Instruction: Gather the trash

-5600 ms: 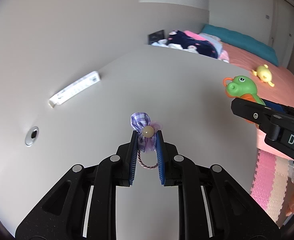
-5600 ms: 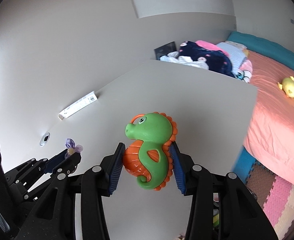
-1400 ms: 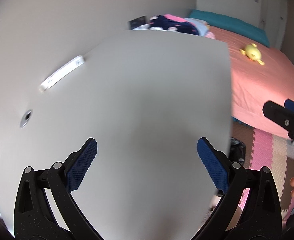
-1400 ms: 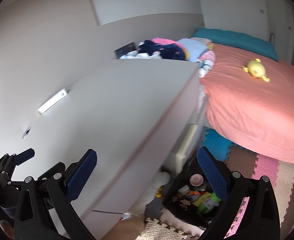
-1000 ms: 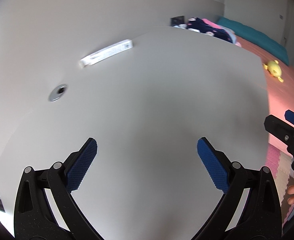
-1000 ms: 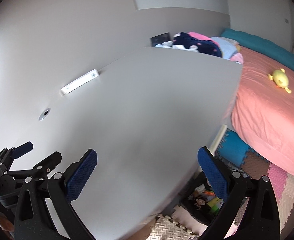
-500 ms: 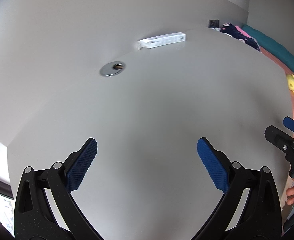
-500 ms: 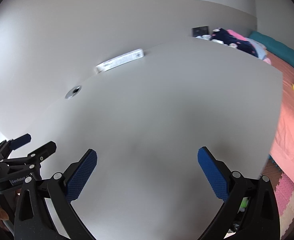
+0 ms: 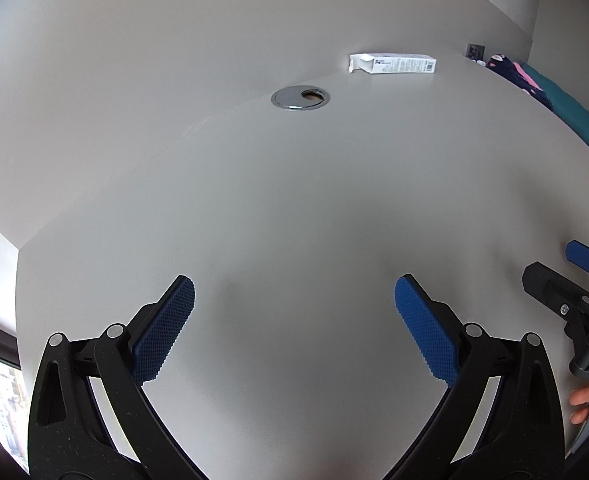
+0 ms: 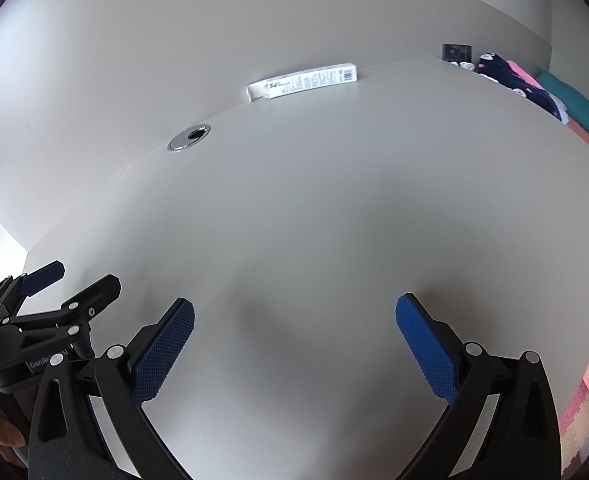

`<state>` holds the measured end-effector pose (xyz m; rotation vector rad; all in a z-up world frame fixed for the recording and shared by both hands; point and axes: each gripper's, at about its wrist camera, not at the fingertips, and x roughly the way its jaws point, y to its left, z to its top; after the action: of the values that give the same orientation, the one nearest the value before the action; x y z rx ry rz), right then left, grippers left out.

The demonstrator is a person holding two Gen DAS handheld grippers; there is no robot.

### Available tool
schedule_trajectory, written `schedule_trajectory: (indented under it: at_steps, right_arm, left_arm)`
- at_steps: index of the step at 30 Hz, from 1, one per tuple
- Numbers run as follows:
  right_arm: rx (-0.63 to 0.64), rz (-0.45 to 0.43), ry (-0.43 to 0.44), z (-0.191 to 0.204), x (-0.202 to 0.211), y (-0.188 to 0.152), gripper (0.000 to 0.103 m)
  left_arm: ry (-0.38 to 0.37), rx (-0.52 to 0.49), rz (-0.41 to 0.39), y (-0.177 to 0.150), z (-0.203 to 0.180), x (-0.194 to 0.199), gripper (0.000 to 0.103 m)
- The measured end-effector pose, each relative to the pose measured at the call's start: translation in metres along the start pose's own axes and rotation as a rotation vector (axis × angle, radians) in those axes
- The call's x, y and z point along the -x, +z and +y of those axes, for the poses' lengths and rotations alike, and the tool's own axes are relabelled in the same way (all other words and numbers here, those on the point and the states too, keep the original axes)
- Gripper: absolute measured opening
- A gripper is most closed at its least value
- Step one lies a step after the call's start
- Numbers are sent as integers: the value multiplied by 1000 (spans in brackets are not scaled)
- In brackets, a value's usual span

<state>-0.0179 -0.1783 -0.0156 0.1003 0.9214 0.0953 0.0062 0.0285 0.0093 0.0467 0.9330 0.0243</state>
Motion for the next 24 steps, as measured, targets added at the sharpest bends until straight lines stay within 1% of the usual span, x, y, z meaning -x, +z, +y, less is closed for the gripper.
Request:
schedule_trajectory:
  at_steps: [4,7,10,19,23,24]
  right_arm:
    - [-1,11,-4,4,-11,2,100]
    - [19,2,-29,9,-16,5,101]
    - [26,4,-47,12,-19,10,100]
    - [47,19,-98,16,-29,17,101]
    - [81,35,-139,22,-34,17,101]
    - [85,35,-138,23,-34,17,101]
  left_arm:
    - [8,-1,16,-5,3,-7,97]
    - [-8,18,15,-4,8,-7,97]
    - [-28,34,31,-4,12,-10,97]
    - [-26,35,32,-4,13,-10,97]
    - [-26,35,32,-4,13,-10,97]
    - [-26,35,32,-4,13,-10,97]
